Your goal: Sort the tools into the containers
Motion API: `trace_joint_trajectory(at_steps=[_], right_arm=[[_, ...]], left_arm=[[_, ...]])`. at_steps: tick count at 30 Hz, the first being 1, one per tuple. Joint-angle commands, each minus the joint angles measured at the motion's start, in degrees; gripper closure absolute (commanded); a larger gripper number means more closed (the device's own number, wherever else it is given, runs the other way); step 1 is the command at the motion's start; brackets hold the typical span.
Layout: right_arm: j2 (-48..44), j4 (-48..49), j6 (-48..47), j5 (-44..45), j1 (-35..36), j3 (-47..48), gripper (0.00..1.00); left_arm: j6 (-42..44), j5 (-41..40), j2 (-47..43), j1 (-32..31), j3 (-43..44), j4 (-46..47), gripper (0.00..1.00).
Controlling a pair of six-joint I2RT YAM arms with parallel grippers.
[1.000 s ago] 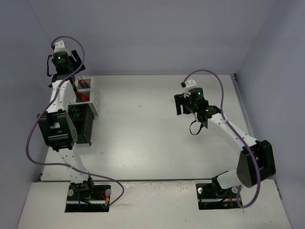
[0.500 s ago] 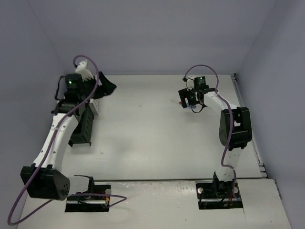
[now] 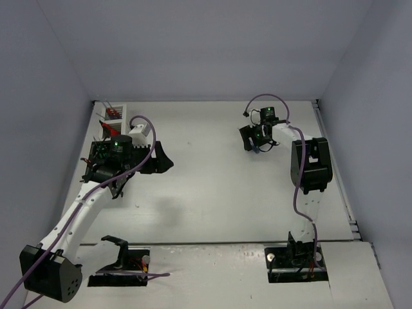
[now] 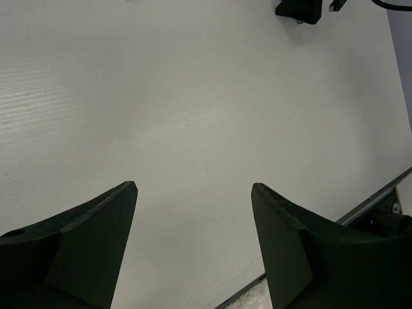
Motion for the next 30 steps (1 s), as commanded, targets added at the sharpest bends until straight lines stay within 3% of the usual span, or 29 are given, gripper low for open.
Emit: trace_joint_trajectory(at_steps=[1, 6, 11, 20, 30], right_arm=[[-0.39, -0.9, 0.65, -0.51, 0.86, -0.78, 0.36], [-3.85, -0.72, 2.73, 1.38, 2.68, -4.49, 0.63], [-7.21, -0.8, 5.83, 5.29, 7.84, -8.53, 0.99], [-18.87, 5.86, 16.29, 8.66, 23.17, -16.87, 1.0], [-30.9, 15.91, 27.09, 18.99, 42.02, -20.83, 1.0]], left_arm=[[1.06, -0.27, -0.79, 0.19, -0.23, 2.67, 0.31], [-0.1, -0.7, -0.88, 0.19, 0.35, 2.85, 0.31], [-2.13, -1.67, -0.96, 0.19, 2.04, 2.68, 0.31], [-10.41, -0.16, -0.85, 0.12, 1.23, 4.91, 0.31], [-21.83, -0.57, -0.37, -1.72, -2.45, 17.54, 0.31]])
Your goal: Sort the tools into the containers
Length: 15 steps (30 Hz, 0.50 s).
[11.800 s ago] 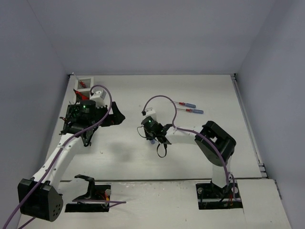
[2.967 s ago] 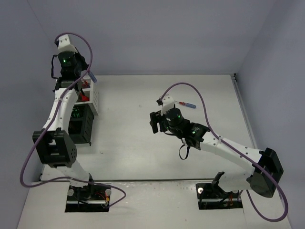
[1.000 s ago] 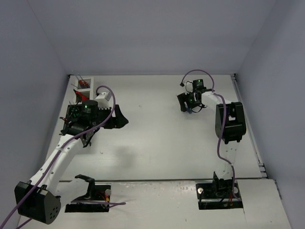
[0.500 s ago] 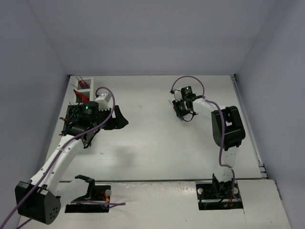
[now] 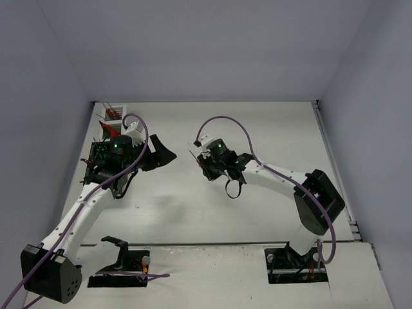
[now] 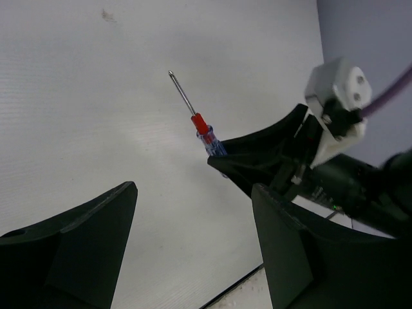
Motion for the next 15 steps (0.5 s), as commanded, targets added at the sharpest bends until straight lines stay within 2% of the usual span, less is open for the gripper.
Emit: trace_joint_trajectory(at_steps=[1, 7, 15], right_arm=[[-6.18, 7.57, 5.55, 7.26, 7.45, 1.11, 1.0], [-8.06, 11.29, 8.4, 9.37, 12.05, 2.53, 1.0], [-7.98, 13.76, 8.93, 9.73, 14.33, 4.45, 1.0]], left_arm=[[-6.84, -0.25, 0.16, -1.97, -0.14, 10.02, 0.31], [-6.63, -6.01, 0.09, -5.17, 1.88, 9.92, 0.31], [-6.37, -11.97, -0.26, -5.52, 2.42, 5.97, 0.31]])
